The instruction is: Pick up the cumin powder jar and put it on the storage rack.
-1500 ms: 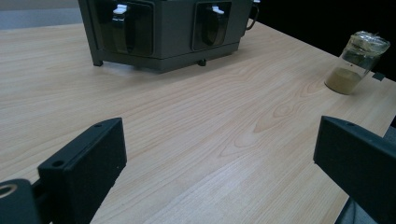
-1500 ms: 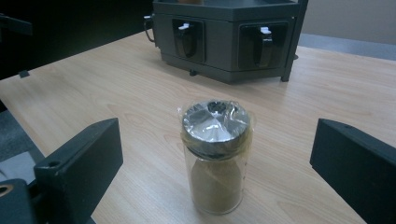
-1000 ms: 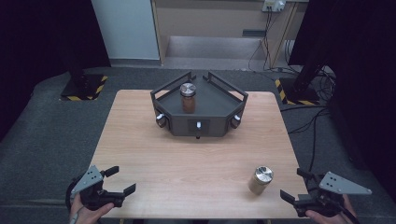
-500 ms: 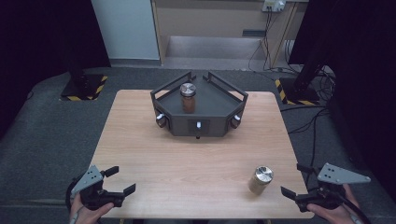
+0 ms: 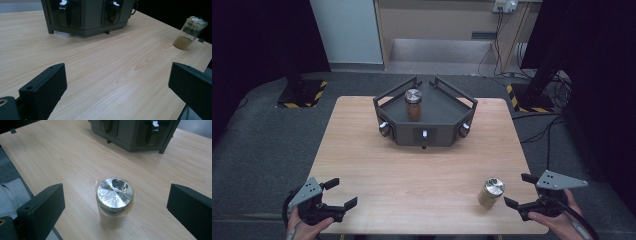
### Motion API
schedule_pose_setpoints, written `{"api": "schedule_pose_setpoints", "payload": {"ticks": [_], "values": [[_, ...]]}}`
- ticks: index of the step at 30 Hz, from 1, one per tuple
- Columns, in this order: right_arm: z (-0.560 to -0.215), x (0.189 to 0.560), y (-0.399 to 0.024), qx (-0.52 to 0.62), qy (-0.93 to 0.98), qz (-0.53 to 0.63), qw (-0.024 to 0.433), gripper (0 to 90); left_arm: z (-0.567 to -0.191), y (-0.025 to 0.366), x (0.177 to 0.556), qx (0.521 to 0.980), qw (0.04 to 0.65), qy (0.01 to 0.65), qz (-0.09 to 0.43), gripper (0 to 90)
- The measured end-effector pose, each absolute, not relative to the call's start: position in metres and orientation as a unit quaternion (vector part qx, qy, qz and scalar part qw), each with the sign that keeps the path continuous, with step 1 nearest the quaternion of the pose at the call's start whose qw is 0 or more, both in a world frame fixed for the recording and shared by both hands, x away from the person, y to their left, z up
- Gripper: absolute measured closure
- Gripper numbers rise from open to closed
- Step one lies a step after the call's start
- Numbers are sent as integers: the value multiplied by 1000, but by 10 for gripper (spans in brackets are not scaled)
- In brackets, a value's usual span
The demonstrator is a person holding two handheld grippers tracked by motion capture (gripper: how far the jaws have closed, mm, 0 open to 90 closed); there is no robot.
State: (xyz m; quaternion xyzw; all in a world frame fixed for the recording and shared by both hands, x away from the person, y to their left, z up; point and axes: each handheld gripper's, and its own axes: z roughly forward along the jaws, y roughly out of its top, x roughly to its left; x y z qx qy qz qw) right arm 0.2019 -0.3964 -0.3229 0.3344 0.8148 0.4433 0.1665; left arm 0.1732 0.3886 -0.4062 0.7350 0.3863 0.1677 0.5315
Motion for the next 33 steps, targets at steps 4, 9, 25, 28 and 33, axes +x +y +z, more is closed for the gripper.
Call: {"api": "schedule_pose_setpoints", "payload": {"ticks": [4,9,25,28,33], "values": [[-326,207,-390,335,820,436,161,25,-406,388,173,736,531,385,167,11],[-332,215,-383,344,822,427,152,28,-406,389,173,735,532,386,167,11],[-354,232,-357,364,827,402,149,75,-405,387,174,740,529,382,165,11],[-360,235,-354,371,825,400,149,90,-406,387,174,740,529,381,165,11],[-368,238,-350,372,825,398,149,142,-406,388,174,739,529,383,165,11]]}}
